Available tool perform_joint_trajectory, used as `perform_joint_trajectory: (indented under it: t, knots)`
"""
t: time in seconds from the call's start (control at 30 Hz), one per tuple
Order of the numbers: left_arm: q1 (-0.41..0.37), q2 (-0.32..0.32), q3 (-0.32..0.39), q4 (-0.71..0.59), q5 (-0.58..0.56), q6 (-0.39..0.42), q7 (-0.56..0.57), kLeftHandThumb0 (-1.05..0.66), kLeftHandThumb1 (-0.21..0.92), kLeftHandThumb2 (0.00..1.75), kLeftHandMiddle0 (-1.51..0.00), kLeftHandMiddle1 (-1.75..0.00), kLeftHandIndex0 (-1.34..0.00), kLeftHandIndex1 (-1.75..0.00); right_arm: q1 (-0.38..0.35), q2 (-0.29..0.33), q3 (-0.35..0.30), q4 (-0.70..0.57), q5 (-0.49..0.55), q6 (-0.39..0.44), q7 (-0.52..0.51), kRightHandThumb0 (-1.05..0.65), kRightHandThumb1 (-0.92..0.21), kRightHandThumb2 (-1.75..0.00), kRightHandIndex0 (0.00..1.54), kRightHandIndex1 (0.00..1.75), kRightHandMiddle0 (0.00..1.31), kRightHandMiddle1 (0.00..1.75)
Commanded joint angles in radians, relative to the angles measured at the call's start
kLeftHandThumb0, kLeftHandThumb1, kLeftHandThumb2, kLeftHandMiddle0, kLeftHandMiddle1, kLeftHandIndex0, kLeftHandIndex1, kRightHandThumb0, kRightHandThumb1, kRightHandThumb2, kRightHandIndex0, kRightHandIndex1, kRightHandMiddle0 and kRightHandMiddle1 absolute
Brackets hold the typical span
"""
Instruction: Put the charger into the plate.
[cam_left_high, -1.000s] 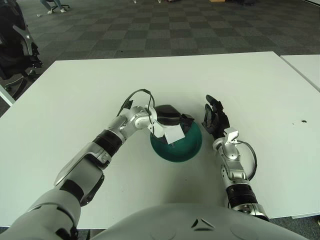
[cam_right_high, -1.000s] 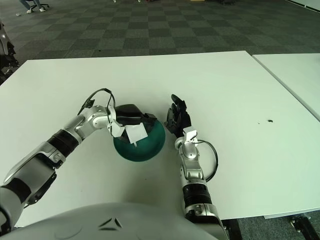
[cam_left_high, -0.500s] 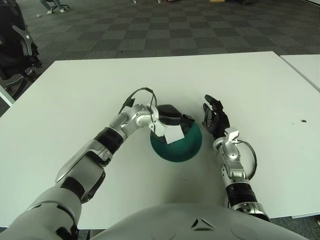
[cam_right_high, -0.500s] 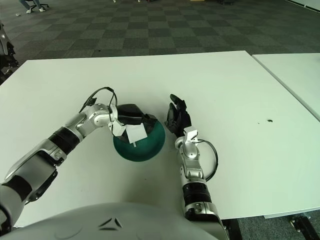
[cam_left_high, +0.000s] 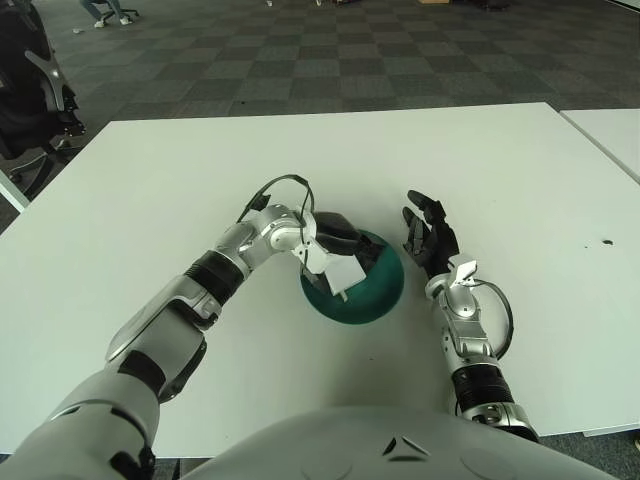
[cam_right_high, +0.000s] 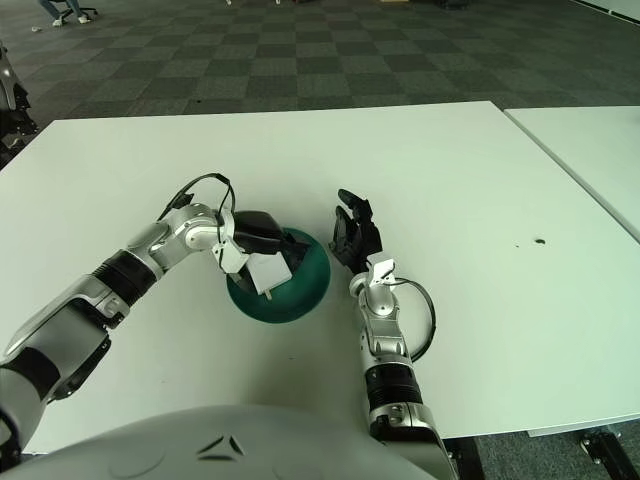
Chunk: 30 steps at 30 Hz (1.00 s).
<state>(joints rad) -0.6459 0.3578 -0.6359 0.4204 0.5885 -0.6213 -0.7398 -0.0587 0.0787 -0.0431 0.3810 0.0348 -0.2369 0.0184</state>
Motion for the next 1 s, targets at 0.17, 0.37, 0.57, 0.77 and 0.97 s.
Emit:
perform_joint_trajectory:
  t: [0.17,0.37,0.57,0.77,0.97]
  knots:
    - [-0.051,0.038,-0.031,-0.064,0.002,0.038,-0.148,-1.05,0.92,0.80,-0.14,-0.16,0.00,-0.54,0.072,0.014,-0.018,0.155,0.037,0.126,0.005,-0.71,-0.92,-0.83,0.33,0.03,0.00,0.74]
    - [-0.051,0.046,-0.044,-0.072,0.022,0.027,-0.149,-1.05,0.92,0.81,-0.09,-0.03,0.00,-0.25,0.066,0.010,-0.021,0.164,0.044,0.121,0.015,-0.68,-0.92,-0.85,0.33,0.03,0.00,0.74]
    - [-0.059,0.048,-0.053,-0.065,0.031,0.018,-0.144,-1.05,0.92,0.83,-0.07,-0.01,0.00,-0.12,0.064,0.007,-0.021,0.171,0.042,0.107,0.016,-0.67,-0.92,-0.85,0.35,0.03,0.00,0.77]
    - [-0.063,0.057,-0.056,-0.063,0.030,0.011,-0.146,-1.05,0.92,0.83,-0.06,0.00,0.00,-0.07,0.064,0.003,-0.019,0.169,0.036,0.106,0.018,-0.68,-0.92,-0.84,0.39,0.04,0.00,0.82]
    - [-0.078,0.117,-0.008,-0.120,-0.040,-0.002,-0.191,-1.05,0.92,0.83,-0.06,0.00,0.00,-0.01,0.072,-0.010,-0.001,0.161,0.007,0.115,0.005,-0.70,-0.92,-0.85,0.40,0.04,0.00,0.83]
